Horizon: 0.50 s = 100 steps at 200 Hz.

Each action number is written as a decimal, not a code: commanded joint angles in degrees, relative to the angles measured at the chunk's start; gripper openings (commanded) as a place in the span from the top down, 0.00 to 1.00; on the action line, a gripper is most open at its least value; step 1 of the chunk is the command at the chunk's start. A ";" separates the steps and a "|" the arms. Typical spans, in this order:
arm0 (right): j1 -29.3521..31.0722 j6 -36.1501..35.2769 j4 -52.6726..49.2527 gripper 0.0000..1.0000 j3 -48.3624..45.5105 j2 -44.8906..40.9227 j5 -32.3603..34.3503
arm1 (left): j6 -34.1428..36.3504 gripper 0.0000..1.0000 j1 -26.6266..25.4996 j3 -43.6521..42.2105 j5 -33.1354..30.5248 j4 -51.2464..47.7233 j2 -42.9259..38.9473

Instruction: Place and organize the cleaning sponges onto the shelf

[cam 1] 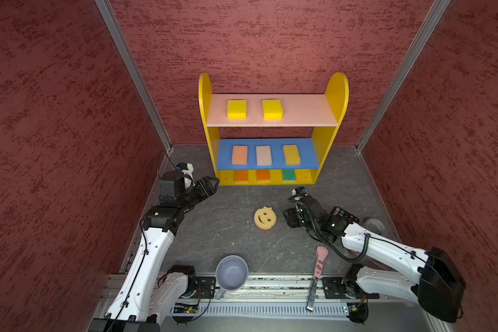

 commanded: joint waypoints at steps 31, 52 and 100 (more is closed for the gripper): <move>1.66 9.42 14.68 0.53 -1.99 8.83 -6.37 | -1.73 0.22 0.06 -1.79 1.81 4.91 1.55; 1.86 10.56 19.45 0.55 -1.58 12.49 -8.30 | -1.81 0.22 -0.19 -2.05 2.21 5.36 1.74; 1.86 15.05 26.03 0.77 0.18 20.78 -8.95 | -0.05 0.22 -0.19 -0.54 2.01 4.29 2.56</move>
